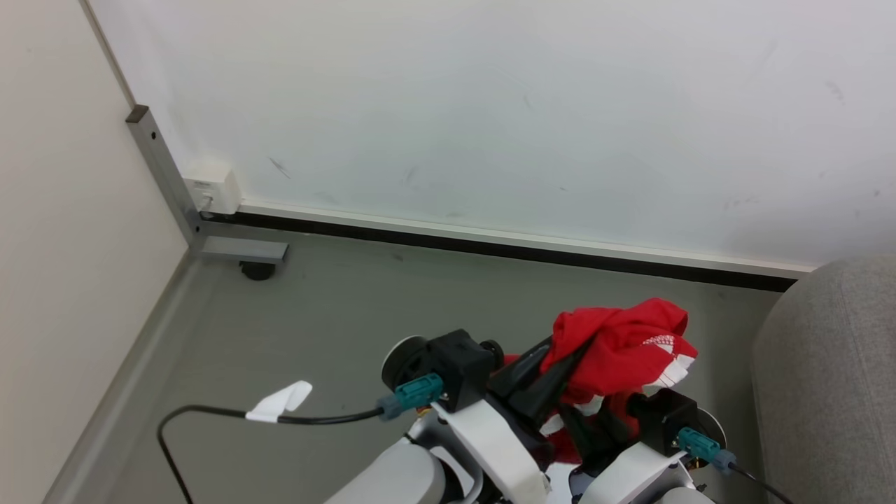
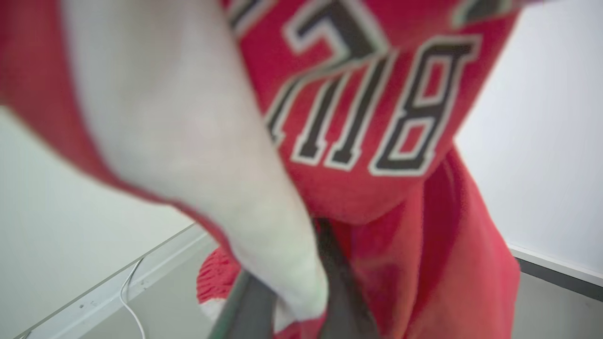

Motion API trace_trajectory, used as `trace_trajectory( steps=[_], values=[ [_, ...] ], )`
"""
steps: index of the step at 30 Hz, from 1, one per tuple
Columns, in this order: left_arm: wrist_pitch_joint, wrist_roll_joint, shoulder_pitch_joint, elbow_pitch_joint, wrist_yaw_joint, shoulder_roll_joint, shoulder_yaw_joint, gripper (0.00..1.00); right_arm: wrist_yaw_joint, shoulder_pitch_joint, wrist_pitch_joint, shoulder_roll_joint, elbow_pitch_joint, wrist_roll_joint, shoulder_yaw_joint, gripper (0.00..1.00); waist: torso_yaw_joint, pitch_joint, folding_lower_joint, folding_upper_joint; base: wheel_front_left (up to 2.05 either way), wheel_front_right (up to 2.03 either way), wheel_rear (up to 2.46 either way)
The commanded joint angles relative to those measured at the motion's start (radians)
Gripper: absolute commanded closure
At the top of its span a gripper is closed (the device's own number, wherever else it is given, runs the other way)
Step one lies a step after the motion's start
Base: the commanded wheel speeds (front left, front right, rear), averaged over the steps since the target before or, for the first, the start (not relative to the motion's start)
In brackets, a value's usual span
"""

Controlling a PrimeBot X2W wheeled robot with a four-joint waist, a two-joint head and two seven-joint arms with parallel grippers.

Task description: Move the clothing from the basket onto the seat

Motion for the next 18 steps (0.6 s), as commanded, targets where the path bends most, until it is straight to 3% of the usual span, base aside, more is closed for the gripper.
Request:
trace_trajectory(
  steps=[1,15,18],
  values=[
    [-0.007,-0.008,0.014,0.001,0.003,0.009,0.007,1.00,-0.002,0.008,0.000,0.000,-0.008,-0.002,-0.004,1.00,-0.001,-0.001,-0.0001,-0.0001,0.00,0.00,0.00],
    [-0.025,-0.019,0.017,0.027,0.034,0.028,0.037,1.00,-0.002,0.042,0.000,-0.022,-0.046,-0.005,-0.049,1.00,-0.048,-0.001,-0.0001,-0.0001,0.00,0.00,0.00],
    [-0.031,-0.022,0.022,0.032,0.044,0.027,0.040,0.53,-0.002,0.049,0.000,-0.028,-0.053,-0.009,-0.065,1.00,-0.066,0.000,-0.0001,-0.0001,0.00,0.00,0.00]
  ],
)
